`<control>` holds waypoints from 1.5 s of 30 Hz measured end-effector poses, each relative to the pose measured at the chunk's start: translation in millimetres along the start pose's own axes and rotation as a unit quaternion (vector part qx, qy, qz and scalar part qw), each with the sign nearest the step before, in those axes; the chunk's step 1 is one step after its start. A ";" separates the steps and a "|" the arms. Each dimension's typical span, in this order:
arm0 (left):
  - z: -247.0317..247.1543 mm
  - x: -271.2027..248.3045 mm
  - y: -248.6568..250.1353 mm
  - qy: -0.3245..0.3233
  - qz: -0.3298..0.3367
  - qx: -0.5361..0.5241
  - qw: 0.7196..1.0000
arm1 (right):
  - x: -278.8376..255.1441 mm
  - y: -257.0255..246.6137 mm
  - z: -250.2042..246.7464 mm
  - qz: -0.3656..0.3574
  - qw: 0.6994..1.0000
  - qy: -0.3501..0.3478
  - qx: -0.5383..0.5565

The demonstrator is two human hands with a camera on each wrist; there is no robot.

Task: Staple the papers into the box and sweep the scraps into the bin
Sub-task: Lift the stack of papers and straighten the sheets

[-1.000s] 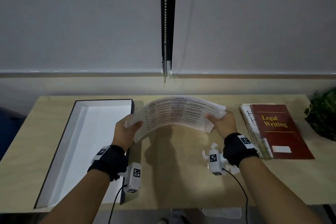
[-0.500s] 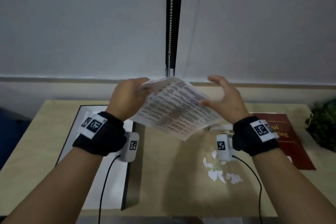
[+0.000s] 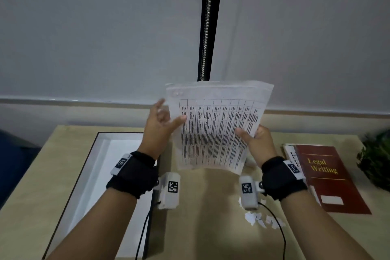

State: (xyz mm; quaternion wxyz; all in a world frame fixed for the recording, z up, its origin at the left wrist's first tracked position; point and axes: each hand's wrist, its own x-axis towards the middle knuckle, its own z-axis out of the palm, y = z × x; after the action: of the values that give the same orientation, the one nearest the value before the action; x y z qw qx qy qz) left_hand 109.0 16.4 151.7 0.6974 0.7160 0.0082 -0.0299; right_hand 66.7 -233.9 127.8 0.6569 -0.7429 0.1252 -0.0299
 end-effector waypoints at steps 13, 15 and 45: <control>14.0 -9.7 -28.8 0.023 0.166 0.085 0.982 | -4.6 25.4 18.9 -0.023 0.998 0.062 0.004; 13.2 -7.0 -30.8 0.051 0.198 0.115 0.972 | -5.1 14.2 21.3 -0.076 0.993 0.091 0.003; 23.1 -18.7 -13.9 0.027 0.308 0.289 0.906 | -0.1 -27.6 19.9 -0.330 0.904 0.146 -0.231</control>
State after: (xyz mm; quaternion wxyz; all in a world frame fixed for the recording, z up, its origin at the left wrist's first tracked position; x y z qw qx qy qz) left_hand 88.8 -5.8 138.2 0.4339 0.8537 -0.2027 0.2044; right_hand 74.9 -211.6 152.3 0.3940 -0.8598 -0.0286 -0.3235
